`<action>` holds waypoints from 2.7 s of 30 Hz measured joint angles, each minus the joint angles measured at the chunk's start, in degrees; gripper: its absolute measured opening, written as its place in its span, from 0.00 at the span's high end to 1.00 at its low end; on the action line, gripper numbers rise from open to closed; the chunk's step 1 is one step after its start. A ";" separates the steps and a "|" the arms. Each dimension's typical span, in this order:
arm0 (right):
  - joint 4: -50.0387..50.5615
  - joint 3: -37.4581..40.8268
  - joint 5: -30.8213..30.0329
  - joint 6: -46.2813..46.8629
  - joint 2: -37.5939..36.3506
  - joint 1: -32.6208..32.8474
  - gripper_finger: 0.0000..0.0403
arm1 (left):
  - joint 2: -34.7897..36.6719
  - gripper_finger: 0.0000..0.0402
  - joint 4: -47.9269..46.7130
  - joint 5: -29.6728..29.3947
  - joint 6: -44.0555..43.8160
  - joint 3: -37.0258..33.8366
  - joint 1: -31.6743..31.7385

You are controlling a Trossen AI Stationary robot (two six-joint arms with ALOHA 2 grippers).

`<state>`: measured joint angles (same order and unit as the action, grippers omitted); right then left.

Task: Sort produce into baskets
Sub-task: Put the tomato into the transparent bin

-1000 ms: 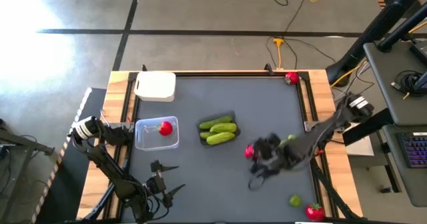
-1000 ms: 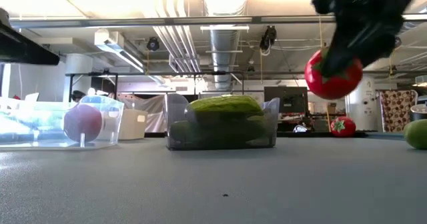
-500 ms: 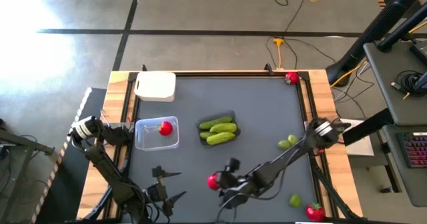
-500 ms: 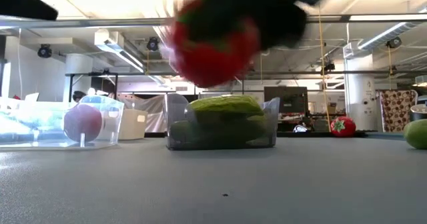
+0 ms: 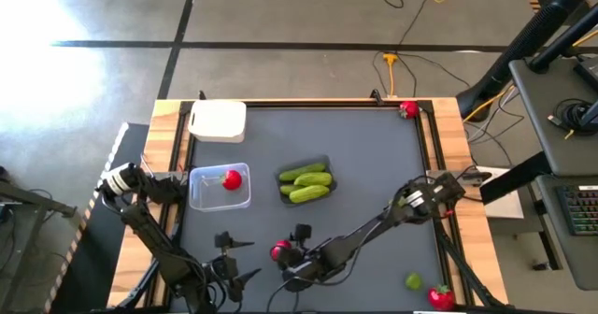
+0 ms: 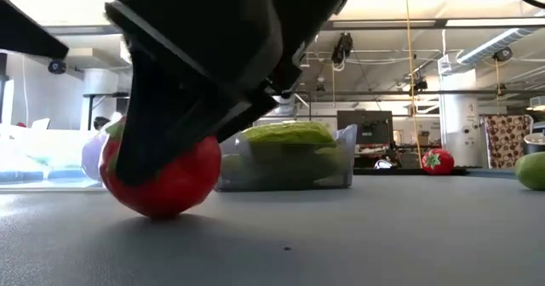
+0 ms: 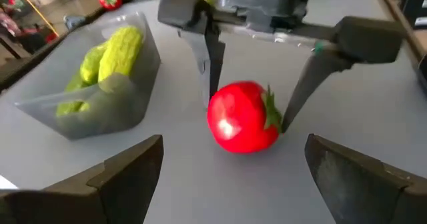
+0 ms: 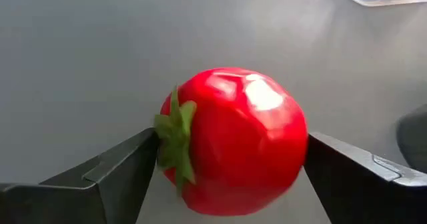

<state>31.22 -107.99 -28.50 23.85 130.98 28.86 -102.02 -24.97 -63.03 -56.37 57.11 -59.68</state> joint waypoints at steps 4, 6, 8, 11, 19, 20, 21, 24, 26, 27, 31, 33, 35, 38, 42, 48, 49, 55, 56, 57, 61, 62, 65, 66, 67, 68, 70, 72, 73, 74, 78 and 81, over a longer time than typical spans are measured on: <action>6.34 -5.59 0.01 0.01 2.34 0.08 0.09 | -0.02 0.14 0.09 0.99 0.28 -0.17 0.83; 8.38 -7.67 0.02 -0.11 2.87 0.13 0.08 | -0.02 0.14 0.10 1.05 0.48 -0.24 1.48; 10.03 -9.09 -0.01 -1.08 2.88 0.13 0.08 | -0.07 0.14 0.63 1.55 1.81 -0.28 2.28; 12.76 -10.33 -0.07 -2.02 2.45 0.24 0.08 | -0.61 0.14 3.40 2.57 5.77 -0.28 3.12; 18.90 -14.85 0.40 -3.57 2.36 1.67 0.08 | -3.43 0.14 6.21 1.27 10.01 0.29 4.38; 19.69 -15.56 0.40 -4.25 2.36 2.03 0.08 | -3.93 0.14 6.67 0.83 10.01 0.35 4.49; 20.55 -16.25 0.38 -5.08 2.36 2.35 0.08 | -4.59 0.14 7.04 0.46 10.04 0.49 4.67; 22.16 -17.78 0.02 -6.33 2.32 3.08 0.08 | -6.77 0.14 9.05 -0.42 9.21 1.07 5.39; 22.94 -18.40 -0.02 -7.29 2.32 3.24 0.08 | -8.53 0.14 12.82 -0.87 8.59 1.68 6.03; 22.98 -18.42 -0.04 -7.81 2.32 3.26 0.08 | -9.47 0.14 14.37 -0.97 8.43 2.03 6.49; 25.43 -18.42 -0.06 -8.34 2.21 3.26 0.08 | -12.86 0.14 15.97 -0.89 8.51 4.21 8.55; 27.04 -18.42 -0.15 -7.70 2.08 3.26 0.08 | -13.88 0.14 16.03 -0.92 8.20 5.09 9.49; 28.59 -18.42 -0.15 -6.90 1.99 3.26 0.08 | -14.74 0.14 16.03 -0.94 7.81 5.71 10.40; 29.16 -18.40 -0.15 -6.45 1.97 3.26 0.08 | -15.54 0.14 16.08 -0.91 7.58 5.89 11.72; 29.39 -18.40 -0.15 -6.38 1.91 3.26 0.08 | -16.35 0.14 17.09 -0.50 6.83 5.43 13.99; 29.86 -18.38 -0.15 -6.09 1.88 3.26 0.08 | -17.61 0.14 22.72 -0.52 9.19 5.04 16.29; 29.98 -18.38 -0.14 -5.70 1.88 3.26 0.08 | -17.79 0.14 23.39 -0.53 9.29 5.01 16.81; 31.85 -18.38 -0.15 -3.78 1.88 3.26 0.08 | -19.09 0.14 29.05 -1.35 9.32 4.99 19.07; 32.35 -18.38 -0.17 -3.45 1.88 3.26 0.08 | -19.42 0.14 30.46 -1.51 9.62 4.99 19.37; 32.84 -18.38 -0.15 -2.75 1.88 3.26 0.08 | -19.78 0.15 31.85 -1.60 10.11 4.99 19.58; 35.30 -18.36 -0.09 -0.52 1.88 3.29 0.08 | -21.32 0.22 35.69 -2.66 11.77 5.00 20.18; 35.83 -18.36 -0.06 -0.27 1.88 3.37 0.08 | -21.56 0.24 36.08 -3.18 11.83 5.01 20.24; 37.08 -18.36 -0.04 0.86 1.88 3.52 0.08 | -21.52 0.29 35.57 -3.60 12.07 5.01 20.21; 37.70 -18.36 -0.03 1.63 1.87 3.64 0.08 | -20.93 0.29 34.06 -3.58 12.49 5.01 19.99; 38.63 -18.33 -0.03 2.36 1.78 3.67 0.08 | -19.96 0.30 32.05 -3.25 12.62 4.99 19.59; 39.53 -18.31 -0.01 3.07 1.67 3.78 0.08 | -18.57 0.30 29.87 -3.21 12.23 4.93 19.06; 40.99 -18.31 -0.02 4.16 1.48 3.96 0.08 | -14.64 0.30 23.90 -3.39 9.76 4.90 17.77; 41.70 -18.31 -0.04 4.77 1.38 4.16 0.08 | -9.69 0.30 16.53 -3.51 6.73 4.98 16.31; 41.88 -18.31 -0.04 4.94 1.38 4.28 0.08 | -7.29 0.30 12.20 -3.51 5.42 5.01 15.49; 42.01 -18.31 -0.02 5.09 1.38 4.31 0.08 | -4.93 0.30 7.37 -3.51 4.07 5.01 14.66; 41.99 -18.31 -0.04 6.05 1.38 4.54 0.08 | 4.73 0.30 -15.09 -0.76 -5.30 5.01 12.39; 41.77 -18.31 -0.06 6.21 1.38 4.88 0.08 | 10.53 0.30 -32.10 6.34 -15.15 4.97 12.55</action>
<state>72.99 -126.30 -28.56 30.06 132.35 33.74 -91.48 -57.07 -56.69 -71.51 62.08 -47.13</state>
